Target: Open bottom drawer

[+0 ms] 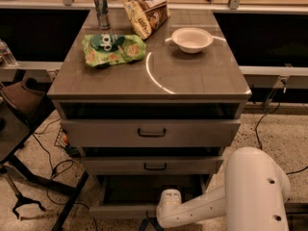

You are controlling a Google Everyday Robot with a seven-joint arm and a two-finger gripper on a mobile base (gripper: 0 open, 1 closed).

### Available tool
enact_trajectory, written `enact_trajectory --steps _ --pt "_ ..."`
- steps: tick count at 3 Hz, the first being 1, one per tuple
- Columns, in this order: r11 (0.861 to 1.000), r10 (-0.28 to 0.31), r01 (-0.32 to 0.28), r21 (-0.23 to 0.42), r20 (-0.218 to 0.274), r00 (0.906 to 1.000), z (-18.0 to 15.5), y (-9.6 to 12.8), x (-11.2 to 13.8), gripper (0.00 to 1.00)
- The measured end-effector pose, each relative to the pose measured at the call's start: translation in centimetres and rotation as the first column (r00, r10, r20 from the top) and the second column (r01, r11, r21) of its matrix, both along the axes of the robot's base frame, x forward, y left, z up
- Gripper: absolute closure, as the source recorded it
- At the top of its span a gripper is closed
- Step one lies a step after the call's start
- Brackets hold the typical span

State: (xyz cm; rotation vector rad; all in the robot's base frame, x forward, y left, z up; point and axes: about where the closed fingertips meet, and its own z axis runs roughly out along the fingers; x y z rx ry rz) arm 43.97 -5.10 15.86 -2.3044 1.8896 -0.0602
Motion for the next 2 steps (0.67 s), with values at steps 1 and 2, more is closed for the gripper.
enact_trajectory --steps 1,2 --pt "1.0 0.001 -0.001 0.001 0.001 1.0 0.05 -0.01 -0.02 1.0" --pt "1.0 0.01 -0.01 0.009 0.008 0.9999 0.62 0.0 -0.17 1.0"
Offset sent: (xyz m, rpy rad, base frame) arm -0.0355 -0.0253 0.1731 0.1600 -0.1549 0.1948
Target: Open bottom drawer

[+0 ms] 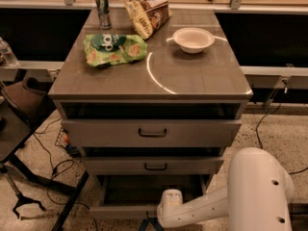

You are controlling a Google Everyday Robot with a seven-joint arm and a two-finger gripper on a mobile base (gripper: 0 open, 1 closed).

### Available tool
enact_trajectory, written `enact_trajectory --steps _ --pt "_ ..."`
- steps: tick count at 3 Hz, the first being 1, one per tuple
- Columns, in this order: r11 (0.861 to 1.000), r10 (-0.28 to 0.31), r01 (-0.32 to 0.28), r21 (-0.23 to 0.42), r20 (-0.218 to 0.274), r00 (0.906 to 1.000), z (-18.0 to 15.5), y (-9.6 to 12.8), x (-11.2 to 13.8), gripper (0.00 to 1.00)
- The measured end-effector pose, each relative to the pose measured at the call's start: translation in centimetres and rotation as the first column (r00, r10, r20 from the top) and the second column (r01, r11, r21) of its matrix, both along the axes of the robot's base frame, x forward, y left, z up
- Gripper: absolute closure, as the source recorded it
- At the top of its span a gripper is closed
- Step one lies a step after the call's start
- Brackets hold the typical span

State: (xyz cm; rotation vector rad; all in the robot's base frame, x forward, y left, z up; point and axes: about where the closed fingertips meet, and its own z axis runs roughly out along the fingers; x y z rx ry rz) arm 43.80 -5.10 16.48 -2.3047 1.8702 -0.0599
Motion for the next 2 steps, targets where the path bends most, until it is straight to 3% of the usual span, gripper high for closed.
enact_trajectory --steps 2 --pt "1.0 0.008 -0.008 0.005 0.005 1.0 0.37 -0.01 -0.01 1.0"
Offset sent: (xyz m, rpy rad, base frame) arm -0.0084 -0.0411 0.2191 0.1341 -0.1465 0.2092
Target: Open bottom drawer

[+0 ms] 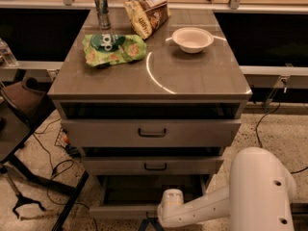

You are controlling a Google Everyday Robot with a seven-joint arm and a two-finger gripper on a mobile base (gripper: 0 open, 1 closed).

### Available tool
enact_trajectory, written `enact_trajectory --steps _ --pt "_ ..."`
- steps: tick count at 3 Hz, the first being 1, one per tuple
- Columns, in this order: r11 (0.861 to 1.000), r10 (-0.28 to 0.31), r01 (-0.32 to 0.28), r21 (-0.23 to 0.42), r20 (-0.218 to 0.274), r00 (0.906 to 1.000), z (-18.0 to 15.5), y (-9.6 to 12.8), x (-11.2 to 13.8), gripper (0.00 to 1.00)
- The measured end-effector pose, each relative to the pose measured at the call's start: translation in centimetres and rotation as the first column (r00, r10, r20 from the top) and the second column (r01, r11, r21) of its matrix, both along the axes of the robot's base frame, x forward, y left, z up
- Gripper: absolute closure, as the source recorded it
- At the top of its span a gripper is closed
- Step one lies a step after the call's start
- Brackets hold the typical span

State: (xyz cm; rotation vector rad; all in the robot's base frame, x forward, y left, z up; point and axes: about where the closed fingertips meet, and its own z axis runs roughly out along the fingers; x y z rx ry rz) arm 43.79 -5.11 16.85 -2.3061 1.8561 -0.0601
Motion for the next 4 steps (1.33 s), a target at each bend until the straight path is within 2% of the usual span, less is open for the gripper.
enact_trajectory --steps 3,4 --pt "1.0 0.01 -0.01 0.005 0.009 0.9999 0.8 -0.2 0.0 1.0" --pt "0.999 0.039 -0.039 0.011 0.036 0.9986 4.4 -0.6 -0.1 1.0"
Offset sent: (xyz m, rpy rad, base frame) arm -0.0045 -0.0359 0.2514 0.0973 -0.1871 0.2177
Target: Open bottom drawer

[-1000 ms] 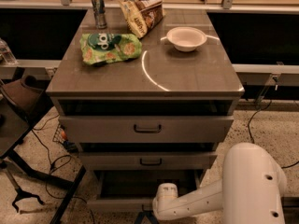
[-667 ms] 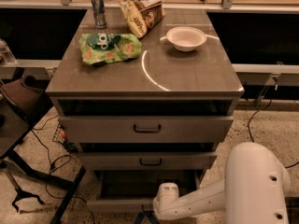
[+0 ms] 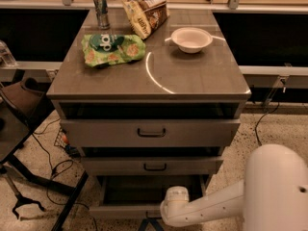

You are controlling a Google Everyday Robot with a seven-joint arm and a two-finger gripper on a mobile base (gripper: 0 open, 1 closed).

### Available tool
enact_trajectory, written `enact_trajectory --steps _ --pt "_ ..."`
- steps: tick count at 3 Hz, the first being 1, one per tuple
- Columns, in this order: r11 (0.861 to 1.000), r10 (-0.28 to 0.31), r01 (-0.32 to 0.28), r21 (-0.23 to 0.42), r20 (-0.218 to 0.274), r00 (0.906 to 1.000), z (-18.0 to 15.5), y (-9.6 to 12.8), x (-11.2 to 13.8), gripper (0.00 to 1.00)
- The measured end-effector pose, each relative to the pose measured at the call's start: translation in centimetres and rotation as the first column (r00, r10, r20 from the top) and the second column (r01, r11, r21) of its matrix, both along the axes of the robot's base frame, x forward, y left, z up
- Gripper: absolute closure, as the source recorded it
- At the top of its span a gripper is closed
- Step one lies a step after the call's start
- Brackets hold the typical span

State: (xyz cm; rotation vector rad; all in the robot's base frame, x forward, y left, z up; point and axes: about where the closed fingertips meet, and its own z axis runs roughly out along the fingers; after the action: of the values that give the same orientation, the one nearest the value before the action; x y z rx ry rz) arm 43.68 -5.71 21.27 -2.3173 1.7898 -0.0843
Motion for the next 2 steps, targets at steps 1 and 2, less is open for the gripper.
enact_trajectory --steps 1,2 --pt "0.996 0.084 -0.085 0.035 0.022 0.9962 9.9 -0.2 -3.6 1.0" --pt "0.994 0.111 -0.111 0.001 0.112 0.9876 16.3 -1.2 -2.2 1.0"
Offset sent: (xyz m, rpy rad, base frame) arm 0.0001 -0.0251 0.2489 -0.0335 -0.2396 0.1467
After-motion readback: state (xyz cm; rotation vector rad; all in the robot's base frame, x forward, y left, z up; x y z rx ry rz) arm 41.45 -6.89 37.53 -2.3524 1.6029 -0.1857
